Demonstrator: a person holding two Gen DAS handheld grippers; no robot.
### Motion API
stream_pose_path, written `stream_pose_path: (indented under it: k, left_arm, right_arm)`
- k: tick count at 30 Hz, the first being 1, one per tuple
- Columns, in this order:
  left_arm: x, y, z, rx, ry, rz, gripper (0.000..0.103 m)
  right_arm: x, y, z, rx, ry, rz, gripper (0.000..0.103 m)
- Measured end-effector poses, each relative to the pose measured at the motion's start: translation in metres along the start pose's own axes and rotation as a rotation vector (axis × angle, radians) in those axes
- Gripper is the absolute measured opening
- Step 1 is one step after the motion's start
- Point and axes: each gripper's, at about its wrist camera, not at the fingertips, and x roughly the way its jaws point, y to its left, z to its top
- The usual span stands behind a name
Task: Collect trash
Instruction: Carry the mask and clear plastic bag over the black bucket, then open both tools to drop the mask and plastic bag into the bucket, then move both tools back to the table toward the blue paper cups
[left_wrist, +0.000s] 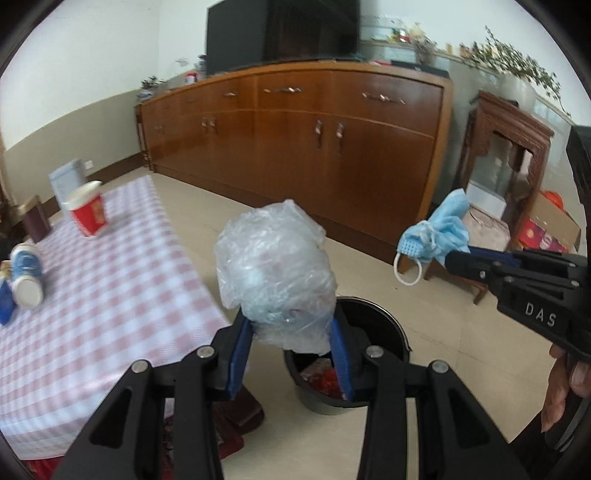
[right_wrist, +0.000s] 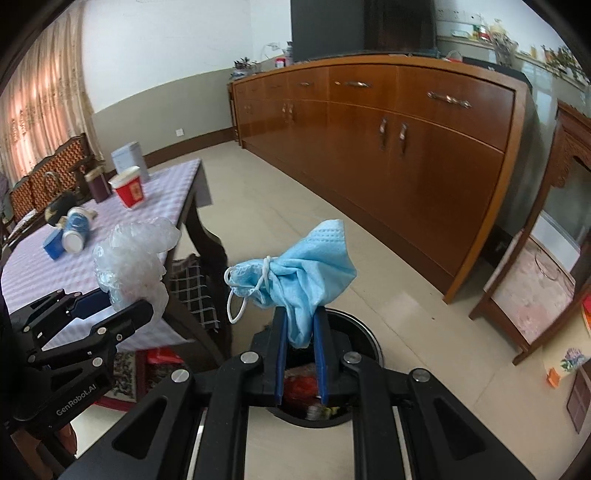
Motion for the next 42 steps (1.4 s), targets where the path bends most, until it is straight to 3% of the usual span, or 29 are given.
stream_pose_path:
  k: [14, 25, 27, 28, 29, 31, 32, 33, 34, 42]
  left_arm:
    - [0.061, -0.031, -0.014, 0.028, 0.105, -0.084, 0.041]
    - [0.132, -0.042, -0.039, 0.014, 0.267, -0.221, 0.043]
    - [0.149, -0.043, -0.051, -0.013, 0.333, -0.246, 0.055]
    - [0.156, -0.042, -0.059, -0.027, 0.348, -0.204, 0.079]
    - [0.156, -0.04, -0.062, -0.036, 0.341, -0.173, 0.091]
    - [0.15, -0.034, -0.07, -0.062, 0.33, -0.129, 0.103]
    - [0.147, -0.032, -0.071, -0.065, 0.334, -0.111, 0.103]
    - [0.144, -0.031, -0.073, -0.063, 0.331, -0.101, 0.103]
    - [0.137, -0.031, -0.073, -0.055, 0.317, -0.088, 0.103]
    - [0.098, -0.04, -0.058, -0.05, 0.257, -0.044, 0.103]
  right_arm:
    - [0.051, -0.048, -0.034, 0.001, 0.105, -0.017, 0.014]
    - [0.147, -0.07, -0.069, -0.059, 0.287, 0.104, 0.015]
    - [0.17, -0.071, -0.079, -0.083, 0.352, 0.121, 0.024]
    - [0.179, -0.074, -0.084, -0.091, 0.36, 0.072, 0.055]
    - [0.183, -0.078, -0.086, -0.08, 0.371, 0.049, 0.076]
    - [0.183, -0.084, -0.086, -0.057, 0.369, 0.024, 0.078]
    - [0.18, -0.084, -0.084, -0.067, 0.36, 0.002, 0.082]
    - [0.177, -0.084, -0.082, -0.071, 0.353, -0.01, 0.088]
    - [0.174, -0.084, -0.081, -0.066, 0.348, -0.016, 0.103]
    - [0.138, -0.077, -0.073, -0.043, 0.289, -0.073, 0.103]
